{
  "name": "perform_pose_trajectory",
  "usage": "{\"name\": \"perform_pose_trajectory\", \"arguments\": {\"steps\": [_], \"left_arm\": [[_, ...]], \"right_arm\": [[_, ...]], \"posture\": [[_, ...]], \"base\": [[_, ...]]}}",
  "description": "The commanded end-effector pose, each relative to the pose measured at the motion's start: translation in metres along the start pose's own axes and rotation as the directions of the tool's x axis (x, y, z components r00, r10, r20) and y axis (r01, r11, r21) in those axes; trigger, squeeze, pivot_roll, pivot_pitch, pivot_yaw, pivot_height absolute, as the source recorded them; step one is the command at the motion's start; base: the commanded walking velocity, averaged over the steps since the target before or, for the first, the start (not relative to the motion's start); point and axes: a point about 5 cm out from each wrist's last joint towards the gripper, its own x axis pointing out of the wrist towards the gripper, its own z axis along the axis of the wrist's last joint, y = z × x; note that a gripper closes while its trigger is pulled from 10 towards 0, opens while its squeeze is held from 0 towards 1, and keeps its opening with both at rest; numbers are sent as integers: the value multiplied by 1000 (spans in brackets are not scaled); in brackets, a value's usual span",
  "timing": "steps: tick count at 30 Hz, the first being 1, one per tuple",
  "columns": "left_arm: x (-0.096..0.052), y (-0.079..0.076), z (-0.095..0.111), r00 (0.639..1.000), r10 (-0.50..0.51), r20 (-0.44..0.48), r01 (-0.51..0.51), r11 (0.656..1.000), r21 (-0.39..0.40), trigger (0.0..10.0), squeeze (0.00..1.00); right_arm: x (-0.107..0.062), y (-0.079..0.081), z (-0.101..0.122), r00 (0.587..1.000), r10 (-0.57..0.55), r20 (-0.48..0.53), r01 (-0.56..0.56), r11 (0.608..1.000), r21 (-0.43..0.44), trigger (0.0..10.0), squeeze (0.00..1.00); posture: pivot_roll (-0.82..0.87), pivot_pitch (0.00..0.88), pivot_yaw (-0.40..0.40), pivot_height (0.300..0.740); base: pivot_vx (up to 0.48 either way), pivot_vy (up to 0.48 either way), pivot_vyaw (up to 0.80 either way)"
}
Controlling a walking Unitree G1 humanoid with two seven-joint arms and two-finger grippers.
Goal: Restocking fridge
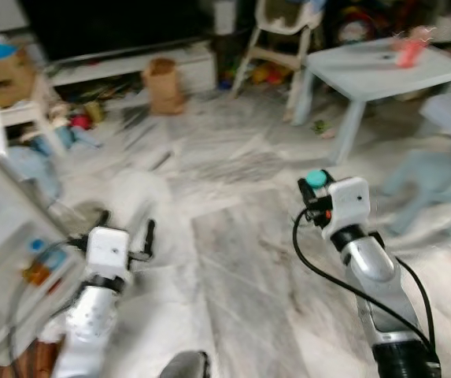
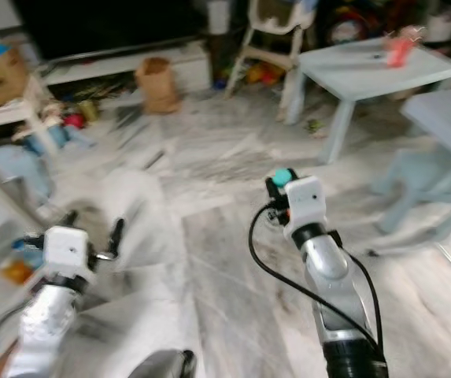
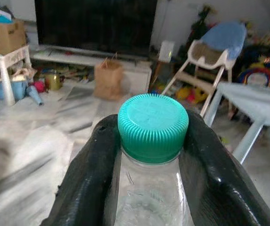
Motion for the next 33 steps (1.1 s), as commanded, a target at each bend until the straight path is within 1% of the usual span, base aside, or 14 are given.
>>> {"name": "perform_pose_trajectory", "arguments": {"steps": [1, 3, 4, 7, 8, 9, 12, 16, 17, 19, 23, 26, 28, 33], "left_arm": [[10, 14, 3, 994, 106, 24, -106, 994, 29, 10000, 0], [18, 26, 2, 971, 240, 3, -240, 971, -23, 10000, 0], [23, 29, 2, 955, 297, -7, -297, 953, -60, 10000, 0], [24, 24, 6, 968, 251, 16, -250, 967, -45, 10000, 0], [20, 20, 7, 979, 203, 34, -203, 979, -11, 10000, 0], [17, 20, 6, 980, 195, 33, -195, 981, -4, 10000, 0], [6, 23, 0, 980, 197, 12, -197, 980, 9, 10000, 0], [-18, 31, -15, 969, 242, -44, -241, 970, 36, 10000, 0], [-18, 31, -15, 969, 242, -44, -241, 970, 36, 10000, 0], [-27, 30, -21, 968, 243, -68, -240, 969, 53, 10000, 0], [-28, 32, -19, 963, 262, -63, -258, 964, 56, 10000, 0], [-24, 33, -10, 959, 280, -31, -279, 959, 49, 10000, 0], [-21, 32, -8, 960, 277, -23, -276, 960, 46, 10000, 0], [-16, 27, -2, 966, 260, 6, -259, 964, 63, 10000, 0]], "right_arm": [[7, 3, 13, 996, -47, 71, 47, 999, -6, 10000, 0], [8, 5, 11, 995, -83, 62, 82, 997, 13, 10000, 0], [8, 10, 8, 997, -61, 57, 60, 998, 19, 10000, 0], [8, 15, 8, 998, -15, 68, 16, 1000, -9, 10000, 0], [7, 13, 7, 998, -11, 67, 11, 1000, -5, 10000, 0], [6, 11, 7, 998, -13, 66, 13, 1000, -1, 10000, 0], [6, 3, 8, 997, -22, 69, 23, 1000, -21, 10000, 0], [3, -14, 7, 997, -56, 58, 58, 998, -32, 10000, 0], [3, -14, 7, 997, -56, 58, 58, 998, -32, 10000, 0], [-1, -12, 2, 999, -31, 40, 33, 999, -34, 10000, 0], [0, -7, 3, 999, -11, 41, 11, 1000, -21, 10000, 0], [12, 5, 11, 997, 43, 69, -43, 999, -1, 10000, 0], [17, 10, 14, 995, 67, 80, -67, 998, 5, 10000, 0], [28, 17, 23, 989, 95, 112, -97, 995, 15, 10000, 0]], "posture": [[40, 0, 26, 740], [41, 0, 22, 740], [48, 0, 15, 740], [53, 0, 11, 740], [57, 0, 9, 740], [57, 0, 11, 740], [55, 0, 12, 740], [72, 14, 0, 740], [72, 14, 0, 740], [86, 30, -17, 740], [94, 31, -23, 740], [135, 24, -64, 740], [135, 24, -64, 740], [142, 25, -65, 740]], "base": [[0, 0, 800], [0, 0, 800], [0, 0, 800], [0, 0, 800], [0, 0, 800], [0, 0, 800], [0, 0, 800], [0, 0, 800], [0, 0, 800], [0, 0, 800], [0, 0, 800], [0, 0, 800], [0, 0, 800], [0, 0, 0]]}}
